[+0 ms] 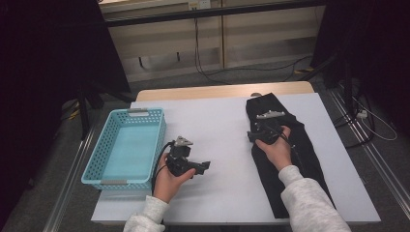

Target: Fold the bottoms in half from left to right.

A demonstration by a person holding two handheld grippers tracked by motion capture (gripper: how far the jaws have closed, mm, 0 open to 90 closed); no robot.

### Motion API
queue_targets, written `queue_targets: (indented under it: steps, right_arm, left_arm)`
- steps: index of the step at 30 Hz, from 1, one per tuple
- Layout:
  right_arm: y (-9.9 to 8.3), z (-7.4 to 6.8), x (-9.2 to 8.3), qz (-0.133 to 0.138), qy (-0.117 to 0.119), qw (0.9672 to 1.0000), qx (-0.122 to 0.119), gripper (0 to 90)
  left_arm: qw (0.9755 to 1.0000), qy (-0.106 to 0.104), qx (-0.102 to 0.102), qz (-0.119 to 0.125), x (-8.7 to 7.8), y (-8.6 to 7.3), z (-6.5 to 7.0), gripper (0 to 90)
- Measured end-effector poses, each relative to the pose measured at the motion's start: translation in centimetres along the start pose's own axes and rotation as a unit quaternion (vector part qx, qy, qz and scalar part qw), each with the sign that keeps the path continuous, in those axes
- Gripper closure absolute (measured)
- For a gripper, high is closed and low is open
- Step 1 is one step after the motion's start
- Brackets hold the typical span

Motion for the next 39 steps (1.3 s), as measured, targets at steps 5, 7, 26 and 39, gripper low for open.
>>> queue_targets:
  steps: [5, 7, 26, 39]
  right_arm:
    - [-0.2, 0.4, 0.3, -0.007, -0.009, 0.9999, -0.01, 32.7]
    - [-0.2, 0.4, 0.4, -0.009, -0.014, 0.9997, -0.015, 32.5]
    - [-0.5, 1.8, -0.3, 0.013, -0.029, 0.9995, 0.001, 81.4]
    - [-0.2, 1.5, -0.3, 0.023, 0.016, 0.9995, 0.017, 86.8]
  left_arm:
    - [1.0, 0.001, -0.005, 0.002, -0.1, 0.1, -0.1, 7.7]
    - [1.0, 0.003, -0.005, 0.003, -0.1, 0.1, -0.1, 7.7]
    - [0.9999, 0.007, -0.009, 0.011, -0.6, 0.2, -0.6, 7.7]
    - [0.9999, 0.007, -0.013, 0.009, -0.5, 0.2, -0.7, 7.8]
Point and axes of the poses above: each handheld gripper's, and its own axes: x roughly forward along the jaws, y roughly out of its top, z roughly to its right, the point moved 3 cm from there along x, roughly forward along the jaws, and after that the axes turned 12 degrees about y, right-handed, at the moved point
